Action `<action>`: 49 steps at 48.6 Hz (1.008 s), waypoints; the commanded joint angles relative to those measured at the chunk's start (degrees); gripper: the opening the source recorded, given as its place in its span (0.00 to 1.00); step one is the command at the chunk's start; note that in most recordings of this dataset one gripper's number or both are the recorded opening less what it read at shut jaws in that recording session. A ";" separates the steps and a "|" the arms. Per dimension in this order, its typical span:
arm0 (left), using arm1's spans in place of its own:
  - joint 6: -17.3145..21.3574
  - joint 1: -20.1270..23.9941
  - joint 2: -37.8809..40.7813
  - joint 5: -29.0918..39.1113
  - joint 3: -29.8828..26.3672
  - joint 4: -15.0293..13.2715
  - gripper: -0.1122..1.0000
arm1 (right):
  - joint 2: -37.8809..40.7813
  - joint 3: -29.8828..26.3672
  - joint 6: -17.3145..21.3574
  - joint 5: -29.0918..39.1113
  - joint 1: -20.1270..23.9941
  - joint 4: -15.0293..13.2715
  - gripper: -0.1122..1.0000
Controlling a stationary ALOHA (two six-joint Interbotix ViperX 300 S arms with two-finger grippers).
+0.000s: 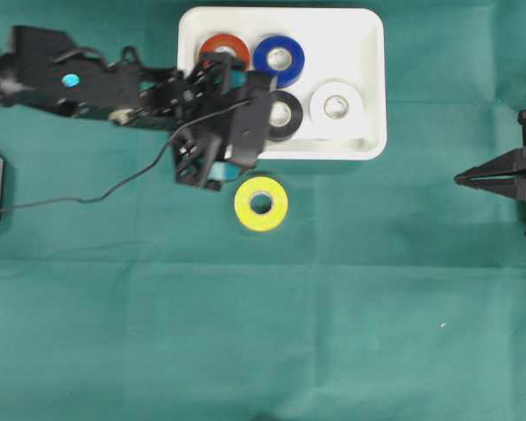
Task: Put the tape into the white case with the left arm.
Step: 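Open the left gripper and withdraw it to the left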
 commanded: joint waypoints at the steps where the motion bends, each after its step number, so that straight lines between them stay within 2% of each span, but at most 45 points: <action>1: -0.26 -0.35 -4.22 -0.44 2.29 -0.18 0.91 | 0.35 -0.62 0.09 -0.70 0.00 0.00 0.02; 21: -0.44 -2.55 -16.44 -1.14 15.12 -0.26 0.91 | 0.35 -0.62 0.09 -0.70 0.00 0.00 0.02; 32: -0.70 -4.13 -19.86 -1.23 19.60 -0.35 0.91 | 0.35 -0.62 0.09 -0.70 -0.09 0.00 0.02; 49: -5.27 -4.57 -28.83 -1.14 26.63 -0.35 0.91 | 0.35 -0.62 0.09 -0.70 0.00 0.00 0.02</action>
